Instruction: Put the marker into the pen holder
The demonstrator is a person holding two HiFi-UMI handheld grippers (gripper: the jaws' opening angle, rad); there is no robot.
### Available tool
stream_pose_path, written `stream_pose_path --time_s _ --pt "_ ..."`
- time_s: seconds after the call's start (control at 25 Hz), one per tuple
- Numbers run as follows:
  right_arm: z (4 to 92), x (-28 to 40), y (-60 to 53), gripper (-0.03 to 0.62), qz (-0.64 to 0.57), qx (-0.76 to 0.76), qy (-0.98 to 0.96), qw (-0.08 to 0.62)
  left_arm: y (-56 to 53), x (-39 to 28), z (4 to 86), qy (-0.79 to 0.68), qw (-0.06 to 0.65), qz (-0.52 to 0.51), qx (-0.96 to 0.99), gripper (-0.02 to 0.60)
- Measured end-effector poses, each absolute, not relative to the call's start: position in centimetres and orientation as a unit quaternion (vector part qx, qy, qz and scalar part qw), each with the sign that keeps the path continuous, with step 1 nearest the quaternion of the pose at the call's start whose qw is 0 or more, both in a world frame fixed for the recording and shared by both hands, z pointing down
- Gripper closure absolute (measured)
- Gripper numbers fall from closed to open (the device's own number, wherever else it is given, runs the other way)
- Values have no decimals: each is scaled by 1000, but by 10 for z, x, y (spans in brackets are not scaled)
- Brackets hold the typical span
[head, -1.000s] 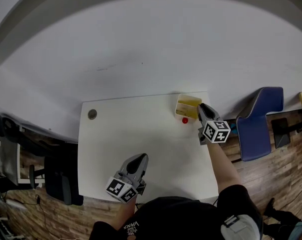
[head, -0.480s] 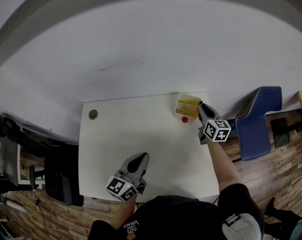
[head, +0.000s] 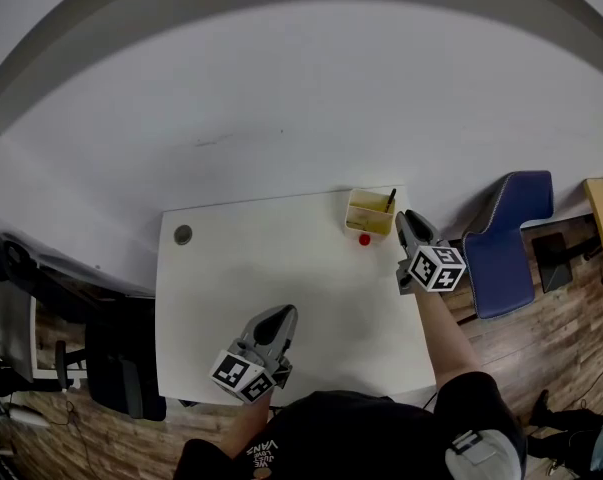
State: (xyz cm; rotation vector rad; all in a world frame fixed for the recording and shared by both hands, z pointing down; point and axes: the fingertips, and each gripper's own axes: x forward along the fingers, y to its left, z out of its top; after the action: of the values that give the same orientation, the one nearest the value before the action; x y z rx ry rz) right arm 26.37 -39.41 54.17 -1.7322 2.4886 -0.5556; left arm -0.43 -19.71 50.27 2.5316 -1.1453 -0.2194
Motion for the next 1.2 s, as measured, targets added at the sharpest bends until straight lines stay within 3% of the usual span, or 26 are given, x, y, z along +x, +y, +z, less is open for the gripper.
stream_pose_path --time_s 0.44,0.68,1.2 --pt "507 249 -339 526 -168 -563 807 59 -197 -4 493 -378 169 -90 906 540" --pt "481 239 -302 591 -149 -568 804 90 -194 -8 486 -365 153 -93 914 540" --pt "448 219 -218 592 -129 -591 783 147 -179 -17 473 -315 124 -90 937 540"
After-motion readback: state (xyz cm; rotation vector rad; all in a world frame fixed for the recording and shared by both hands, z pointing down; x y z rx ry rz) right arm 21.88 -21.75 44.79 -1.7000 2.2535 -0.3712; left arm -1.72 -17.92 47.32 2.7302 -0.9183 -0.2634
